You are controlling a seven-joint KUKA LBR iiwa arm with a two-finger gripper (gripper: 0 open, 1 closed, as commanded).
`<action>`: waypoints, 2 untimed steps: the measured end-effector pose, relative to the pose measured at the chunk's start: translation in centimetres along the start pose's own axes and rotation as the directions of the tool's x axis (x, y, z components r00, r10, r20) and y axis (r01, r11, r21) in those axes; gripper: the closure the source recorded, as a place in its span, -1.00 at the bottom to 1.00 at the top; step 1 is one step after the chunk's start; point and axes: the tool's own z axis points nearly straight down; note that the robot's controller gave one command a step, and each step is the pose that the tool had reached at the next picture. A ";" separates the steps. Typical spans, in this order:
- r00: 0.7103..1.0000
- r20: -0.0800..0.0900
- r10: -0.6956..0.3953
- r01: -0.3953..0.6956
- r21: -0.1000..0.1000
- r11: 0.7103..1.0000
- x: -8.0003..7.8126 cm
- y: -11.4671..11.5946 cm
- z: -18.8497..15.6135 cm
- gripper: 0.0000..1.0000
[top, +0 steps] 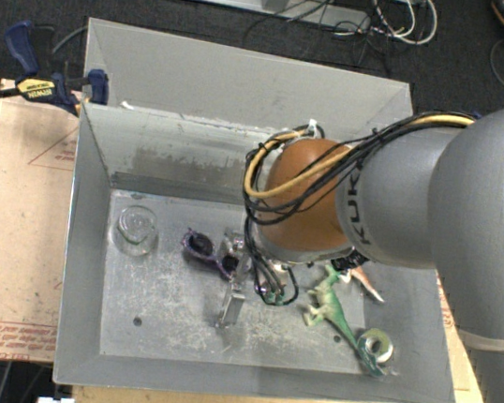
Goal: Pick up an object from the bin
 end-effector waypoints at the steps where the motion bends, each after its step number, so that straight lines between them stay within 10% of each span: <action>1: 0.997 -0.005 -0.073 0.073 0.001 0.997 -0.1 -0.2 -0.4 1.00; 2: 0.997 -0.005 -0.073 0.073 0.001 0.997 -0.1 -0.2 -0.4 1.00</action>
Offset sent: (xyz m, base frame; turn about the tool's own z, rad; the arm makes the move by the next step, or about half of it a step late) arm 0.0000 0.0000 0.0000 0.0000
